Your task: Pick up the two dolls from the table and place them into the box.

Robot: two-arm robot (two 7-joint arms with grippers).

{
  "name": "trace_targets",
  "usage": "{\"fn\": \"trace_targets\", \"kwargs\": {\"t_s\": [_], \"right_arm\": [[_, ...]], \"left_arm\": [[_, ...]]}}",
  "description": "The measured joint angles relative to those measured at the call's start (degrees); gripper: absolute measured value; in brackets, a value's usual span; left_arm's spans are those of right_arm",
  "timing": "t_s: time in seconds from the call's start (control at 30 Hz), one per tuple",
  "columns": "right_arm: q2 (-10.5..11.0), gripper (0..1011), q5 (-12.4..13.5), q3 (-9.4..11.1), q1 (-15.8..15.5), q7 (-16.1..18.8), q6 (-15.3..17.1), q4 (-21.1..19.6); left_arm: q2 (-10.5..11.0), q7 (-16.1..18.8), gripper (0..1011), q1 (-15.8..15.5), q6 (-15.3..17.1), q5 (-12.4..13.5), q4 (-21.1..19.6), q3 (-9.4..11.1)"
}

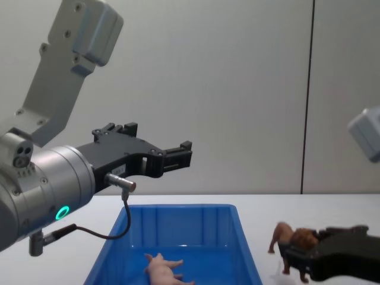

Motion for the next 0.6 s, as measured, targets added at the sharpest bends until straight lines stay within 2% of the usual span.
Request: {"fn": "trace_targets", "kwargs": {"t_s": [0.33,0.6], "right_arm": [[-0.12,435,-3.39,-0.25,0.32,-0.98,-4.33,-3.14],[-1.34,435,-4.63,-0.73,2.22,1.78,-6.10,-4.10]], "left_arm": [[0.00,0.00,1003,0.00,0.00,0.00,0.00,0.00],[0.00,0.00,1003,0.00,0.00,0.00,0.00,0.00]]}}
